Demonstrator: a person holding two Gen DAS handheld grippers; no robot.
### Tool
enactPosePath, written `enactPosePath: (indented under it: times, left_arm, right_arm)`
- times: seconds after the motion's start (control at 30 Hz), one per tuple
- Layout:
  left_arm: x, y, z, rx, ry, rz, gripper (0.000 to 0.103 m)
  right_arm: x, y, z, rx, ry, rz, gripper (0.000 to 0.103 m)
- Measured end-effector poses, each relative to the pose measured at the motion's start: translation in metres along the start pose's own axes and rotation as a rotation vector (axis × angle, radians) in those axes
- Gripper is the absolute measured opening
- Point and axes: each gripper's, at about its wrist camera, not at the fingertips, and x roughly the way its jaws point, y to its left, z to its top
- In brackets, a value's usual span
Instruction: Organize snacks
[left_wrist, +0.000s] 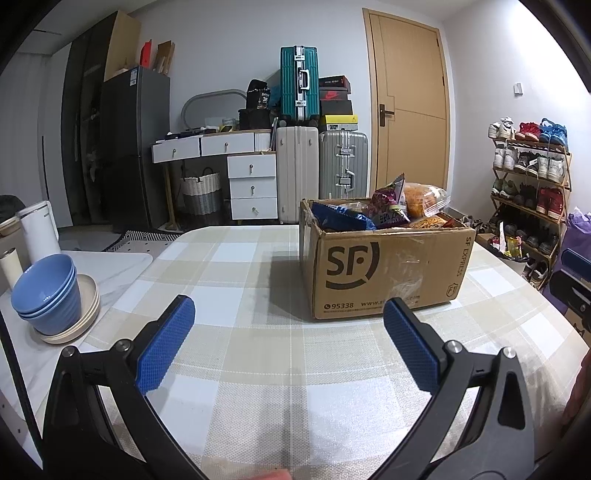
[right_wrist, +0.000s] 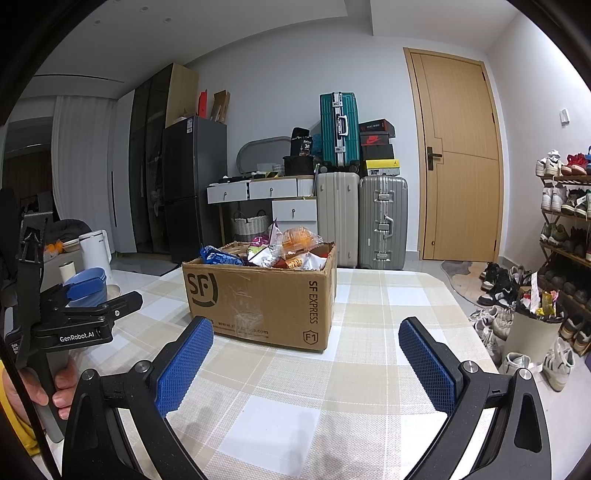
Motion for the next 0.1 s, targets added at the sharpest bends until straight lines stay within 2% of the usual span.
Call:
enactPosePath:
  times: [0.1]
  left_arm:
    - [-0.0008,0.0011,0.0013,-0.002,-0.006,-0.001,0.102]
  right_arm:
    - [0.0002,0.0001,-0.0002,0.001,0.002,-0.001,0.102]
